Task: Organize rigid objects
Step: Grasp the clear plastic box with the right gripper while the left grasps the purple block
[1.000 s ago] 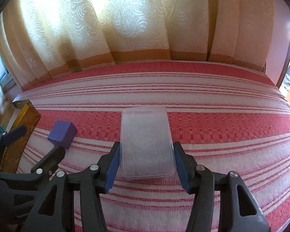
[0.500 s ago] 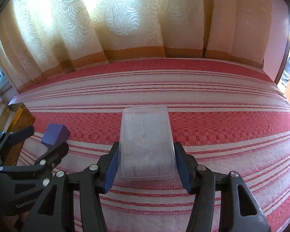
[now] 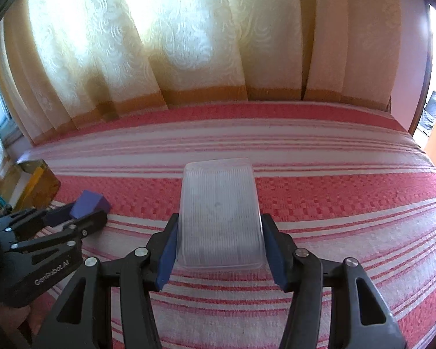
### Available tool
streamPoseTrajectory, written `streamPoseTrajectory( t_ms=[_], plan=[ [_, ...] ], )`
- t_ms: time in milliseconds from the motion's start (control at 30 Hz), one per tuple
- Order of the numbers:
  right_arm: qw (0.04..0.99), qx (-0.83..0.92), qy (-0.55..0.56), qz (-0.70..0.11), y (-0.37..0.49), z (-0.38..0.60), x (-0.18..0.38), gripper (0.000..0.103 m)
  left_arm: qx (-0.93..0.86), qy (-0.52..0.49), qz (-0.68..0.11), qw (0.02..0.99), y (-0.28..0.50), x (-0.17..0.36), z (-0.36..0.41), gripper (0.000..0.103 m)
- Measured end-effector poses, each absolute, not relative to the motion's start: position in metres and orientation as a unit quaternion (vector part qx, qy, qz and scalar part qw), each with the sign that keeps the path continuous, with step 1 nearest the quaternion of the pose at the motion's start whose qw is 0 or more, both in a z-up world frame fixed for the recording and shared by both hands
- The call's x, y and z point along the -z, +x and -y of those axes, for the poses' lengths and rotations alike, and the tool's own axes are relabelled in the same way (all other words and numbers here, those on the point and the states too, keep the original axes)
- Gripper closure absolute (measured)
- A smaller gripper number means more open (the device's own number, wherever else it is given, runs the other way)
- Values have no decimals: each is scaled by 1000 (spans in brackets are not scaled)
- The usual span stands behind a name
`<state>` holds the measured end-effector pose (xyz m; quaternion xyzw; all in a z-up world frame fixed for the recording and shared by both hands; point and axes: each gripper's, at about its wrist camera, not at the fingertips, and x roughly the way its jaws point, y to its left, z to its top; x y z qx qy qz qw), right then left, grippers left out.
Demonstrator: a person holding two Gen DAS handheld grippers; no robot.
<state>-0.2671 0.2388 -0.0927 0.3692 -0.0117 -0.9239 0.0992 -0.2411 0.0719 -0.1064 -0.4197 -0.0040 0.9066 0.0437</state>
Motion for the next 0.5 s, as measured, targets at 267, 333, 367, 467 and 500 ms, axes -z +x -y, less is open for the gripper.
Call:
streamPoseTrajectory(
  t_ms=[267,333,367,467,500],
  plan=[
    [96,937,337,11,-250,-236,84,47,-918,-395,-2,37,-223,100,-66,64],
    [101,938,332,7,-246,-232,82,47,-921,-388,-9,34,-218,99,-67,64],
    [103,938,330,4,-244,-229,82,47,-923,-383,-11,32,-215,97,-67,64],
    [109,940,322,1,-238,-224,80,47,-929,-370,-12,28,-207,94,-64,64],
    [111,941,319,1,-236,-223,79,47,-931,-364,-12,26,-203,93,-63,64]
  ],
)
